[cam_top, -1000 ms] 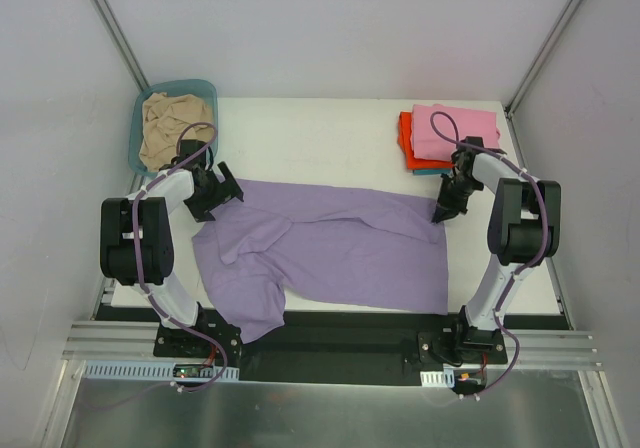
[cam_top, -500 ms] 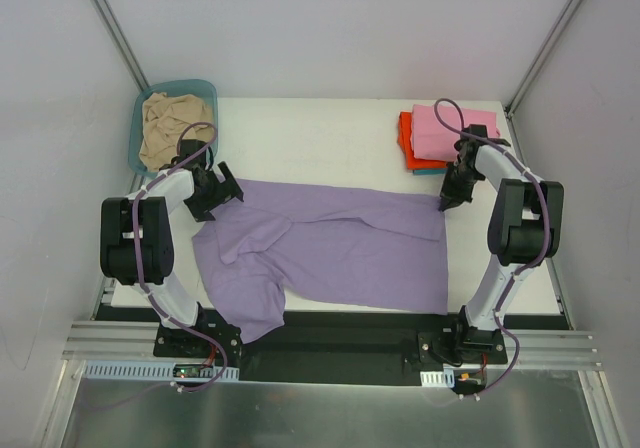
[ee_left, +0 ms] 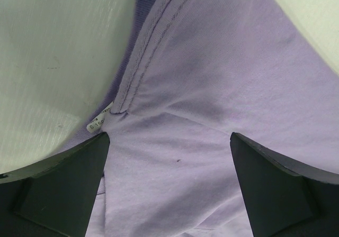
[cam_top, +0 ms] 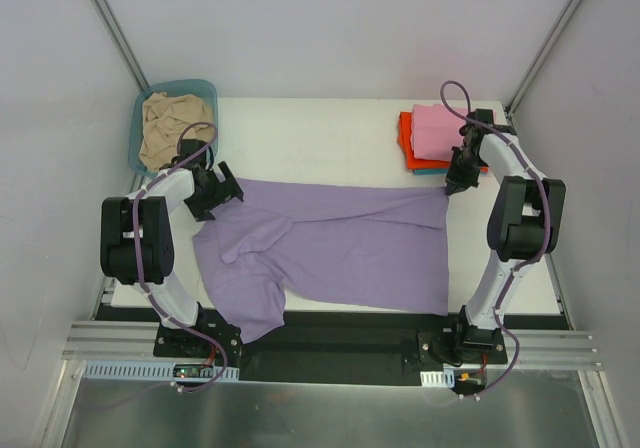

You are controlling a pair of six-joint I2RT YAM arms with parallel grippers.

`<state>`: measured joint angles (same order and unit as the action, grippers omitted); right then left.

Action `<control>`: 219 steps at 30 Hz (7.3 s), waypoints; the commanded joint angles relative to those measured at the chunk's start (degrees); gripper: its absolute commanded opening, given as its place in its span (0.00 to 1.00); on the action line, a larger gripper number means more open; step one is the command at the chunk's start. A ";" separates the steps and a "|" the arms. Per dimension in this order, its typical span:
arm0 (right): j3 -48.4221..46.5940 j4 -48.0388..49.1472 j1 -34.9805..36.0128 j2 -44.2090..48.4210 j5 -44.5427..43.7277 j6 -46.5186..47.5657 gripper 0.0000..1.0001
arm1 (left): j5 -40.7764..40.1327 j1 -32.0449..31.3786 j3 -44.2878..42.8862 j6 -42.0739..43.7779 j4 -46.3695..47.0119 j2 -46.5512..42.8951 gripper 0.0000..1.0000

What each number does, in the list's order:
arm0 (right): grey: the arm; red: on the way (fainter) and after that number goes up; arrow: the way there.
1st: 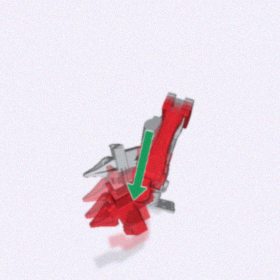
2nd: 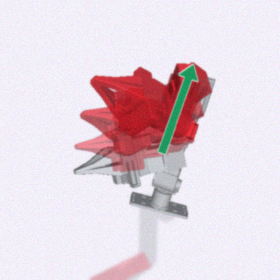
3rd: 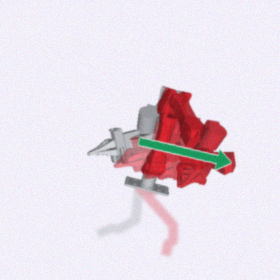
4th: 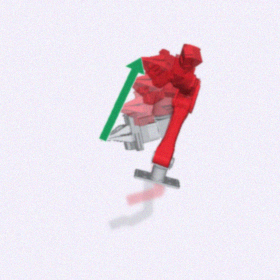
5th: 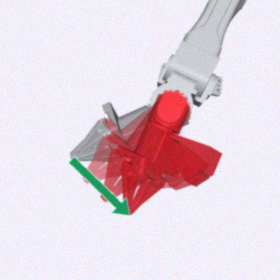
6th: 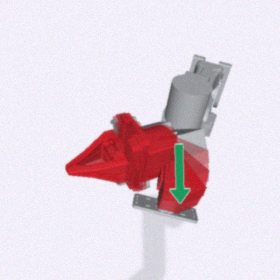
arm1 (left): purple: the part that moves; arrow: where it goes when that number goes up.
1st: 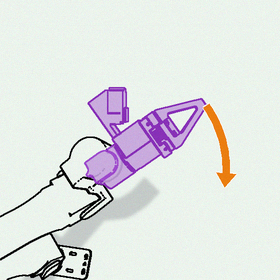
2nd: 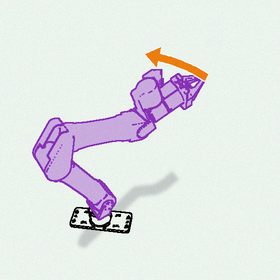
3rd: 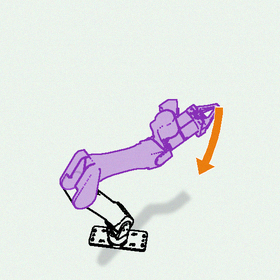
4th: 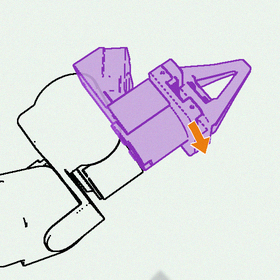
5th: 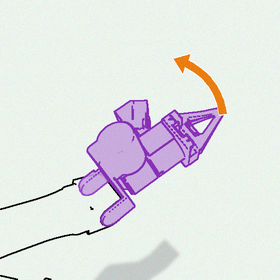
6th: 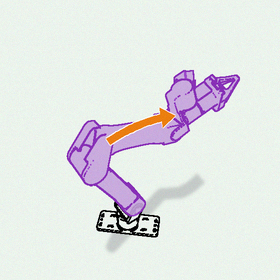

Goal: Fold and stack the t-shirts
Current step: Fold the flattened tshirt in 1/3 of the way

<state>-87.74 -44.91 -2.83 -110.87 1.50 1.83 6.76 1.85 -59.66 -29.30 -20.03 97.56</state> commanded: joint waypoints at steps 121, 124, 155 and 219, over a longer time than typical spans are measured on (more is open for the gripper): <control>27.89 6.23 6.08 21.93 11.25 1.34 0.97 | -11.86 -24.35 -10.29 -4.81 -3.61 3.25 0.48; 27.63 5.97 6.08 21.57 10.90 1.43 0.97 | -11.43 -22.77 -12.85 -3.57 -3.61 5.36 0.49; 28.24 7.28 6.69 22.18 11.59 2.30 0.97 | -12.30 -22.07 9.82 -6.82 -5.98 -18.71 0.53; -15.61 24.87 57.59 -16.05 -13.54 -15.28 0.06 | -2.46 -9.23 16.68 -3.13 1.58 -19.07 0.00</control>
<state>-104.01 -17.19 54.59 -131.98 -8.80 -15.79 4.43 -8.12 -43.40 -33.50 -17.28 81.30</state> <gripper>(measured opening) 0.091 0.006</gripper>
